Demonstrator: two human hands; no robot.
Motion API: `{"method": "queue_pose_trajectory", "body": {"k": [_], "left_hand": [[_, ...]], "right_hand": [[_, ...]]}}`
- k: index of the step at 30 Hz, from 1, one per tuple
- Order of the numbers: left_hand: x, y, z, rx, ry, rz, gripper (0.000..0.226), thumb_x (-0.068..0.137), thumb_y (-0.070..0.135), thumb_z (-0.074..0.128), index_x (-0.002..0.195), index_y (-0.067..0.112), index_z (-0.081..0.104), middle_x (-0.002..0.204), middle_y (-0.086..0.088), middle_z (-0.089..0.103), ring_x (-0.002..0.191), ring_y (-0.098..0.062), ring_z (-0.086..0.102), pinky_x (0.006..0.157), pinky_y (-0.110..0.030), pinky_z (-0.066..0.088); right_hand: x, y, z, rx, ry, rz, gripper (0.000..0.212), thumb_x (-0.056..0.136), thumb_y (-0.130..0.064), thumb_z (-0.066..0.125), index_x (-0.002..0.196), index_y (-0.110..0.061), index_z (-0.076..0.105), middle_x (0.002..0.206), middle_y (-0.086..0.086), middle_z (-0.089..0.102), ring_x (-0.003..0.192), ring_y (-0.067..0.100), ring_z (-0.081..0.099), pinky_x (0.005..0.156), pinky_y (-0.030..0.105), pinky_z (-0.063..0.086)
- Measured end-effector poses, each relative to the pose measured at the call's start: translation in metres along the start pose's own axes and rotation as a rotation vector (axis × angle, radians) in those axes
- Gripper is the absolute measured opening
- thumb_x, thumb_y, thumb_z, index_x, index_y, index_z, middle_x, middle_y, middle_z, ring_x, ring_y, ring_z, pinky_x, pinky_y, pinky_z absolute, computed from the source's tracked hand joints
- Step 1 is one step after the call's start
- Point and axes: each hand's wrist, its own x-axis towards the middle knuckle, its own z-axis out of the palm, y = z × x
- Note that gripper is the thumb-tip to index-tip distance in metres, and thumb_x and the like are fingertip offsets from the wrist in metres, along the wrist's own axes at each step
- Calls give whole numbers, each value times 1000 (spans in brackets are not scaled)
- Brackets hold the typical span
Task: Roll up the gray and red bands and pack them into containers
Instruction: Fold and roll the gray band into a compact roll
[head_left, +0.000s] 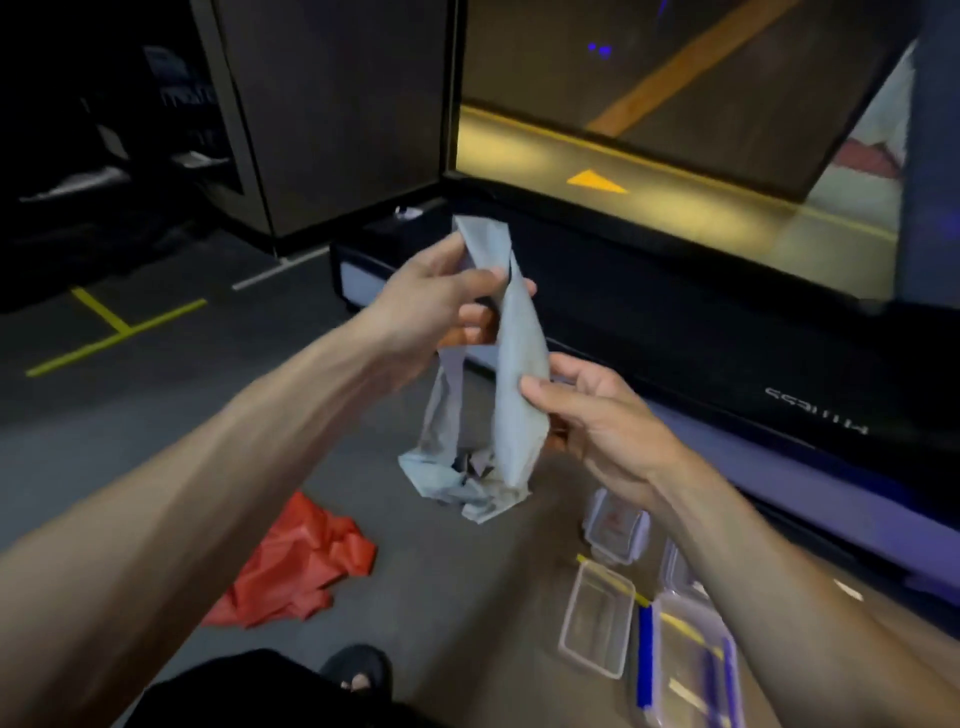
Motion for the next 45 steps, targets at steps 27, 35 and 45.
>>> {"method": "queue_pose_trajectory", "body": {"k": [27, 35, 45], "left_hand": [[-73, -58, 5, 434, -301, -60, 19, 90, 6, 76, 104, 6, 62, 88, -5, 68, 80, -18, 62, 75, -42, 49], [-71, -36, 7, 323, -44, 55, 21, 98, 25, 69, 81, 12, 67, 68, 3, 53, 61, -7, 44, 55, -21, 34], [-62, -30, 13, 431, -331, 46, 20, 91, 32, 72, 83, 14, 70, 77, 3, 62, 76, -11, 54, 75, -33, 41]], "right_hand": [[-57, -6, -8, 974, 195, 80, 43, 93, -43, 63, 95, 0, 61, 63, 3, 59, 40, 4, 53, 36, 15, 44], [-67, -1, -27, 1076, 216, 26, 83, 101, -63, 39, 136, 12, 49, 130, 24, 67, 102, 28, 76, 71, 38, 65], [-55, 25, -14, -474, 26, -118, 55, 84, -11, 78, 135, -27, 61, 136, -9, 64, 122, 5, 62, 103, 24, 50]]}}
